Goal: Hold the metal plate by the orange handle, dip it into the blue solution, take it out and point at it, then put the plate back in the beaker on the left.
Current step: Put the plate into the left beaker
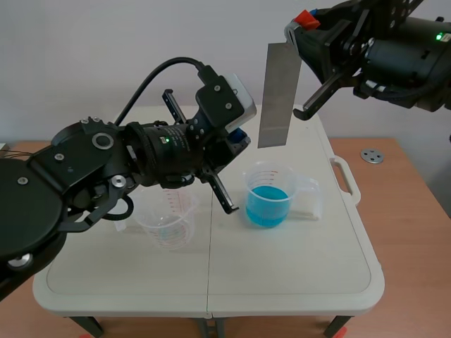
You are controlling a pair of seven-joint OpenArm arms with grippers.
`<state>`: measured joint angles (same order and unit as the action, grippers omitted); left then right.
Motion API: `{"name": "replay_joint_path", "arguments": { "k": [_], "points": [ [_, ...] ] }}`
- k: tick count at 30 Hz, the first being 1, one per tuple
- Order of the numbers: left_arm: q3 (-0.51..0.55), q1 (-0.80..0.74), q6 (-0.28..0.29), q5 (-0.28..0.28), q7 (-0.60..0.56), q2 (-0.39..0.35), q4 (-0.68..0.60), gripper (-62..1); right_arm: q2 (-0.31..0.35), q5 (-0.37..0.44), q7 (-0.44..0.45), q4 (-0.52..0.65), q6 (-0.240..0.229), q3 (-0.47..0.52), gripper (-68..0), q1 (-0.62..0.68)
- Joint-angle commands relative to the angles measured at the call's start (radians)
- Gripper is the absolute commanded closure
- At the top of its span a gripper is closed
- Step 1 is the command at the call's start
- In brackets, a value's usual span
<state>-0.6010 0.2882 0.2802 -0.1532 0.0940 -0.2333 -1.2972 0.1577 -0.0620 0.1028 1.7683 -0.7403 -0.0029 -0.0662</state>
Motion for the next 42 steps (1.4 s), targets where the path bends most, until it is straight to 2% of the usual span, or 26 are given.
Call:
{"name": "replay_joint_path", "arguments": {
  "k": [1,7,9,13,21,25,34,42],
  "points": [
    [0.006,0.011,-0.008,0.006,-0.013,0.003,-0.016,-1.4,0.005,0.014,0.010,0.026,-0.005,0.004,-1.3,-0.011],
    [0.010,-0.009,-0.010,0.008,-0.009,-0.021,-0.018,-1.5,0.005,0.021,0.011,0.026,-0.005,0.004,-1.3,-0.011],
    [0.024,-0.031,-0.036,0.019,-0.017,-0.043,-0.026,-1.5,0.005,0.022,0.011,0.026,-0.005,0.004,-1.3,-0.011],
    [0.088,-0.097,-0.069,0.086,-0.055,-0.114,-0.082,-1.5,0.005,0.022,0.010,0.027,-0.005,0.004,-1.3,-0.011],
    [0.260,-0.307,-0.078,0.215,-0.095,-0.284,-0.297,-1.5,0.005,0.022,0.010,0.027,-0.005,0.003,-1.3,-0.011],
    [0.381,-0.453,-0.080,0.275,-0.106,-0.341,-0.391,-1.5,0.005,0.027,0.011,0.027,-0.005,0.002,-1.3,-0.012],
    [0.676,-0.821,-0.080,0.341,-0.234,-0.355,-0.491,-1.5,0.002,0.029,0.010,0.027,-0.005,-0.045,-1.3,-0.014],
    [0.826,-1.092,-0.079,0.356,-0.349,-0.341,-0.492,-1.5,-0.026,0.028,-0.004,0.027,-0.005,-0.103,-1.3,-0.030]
  ]
}}
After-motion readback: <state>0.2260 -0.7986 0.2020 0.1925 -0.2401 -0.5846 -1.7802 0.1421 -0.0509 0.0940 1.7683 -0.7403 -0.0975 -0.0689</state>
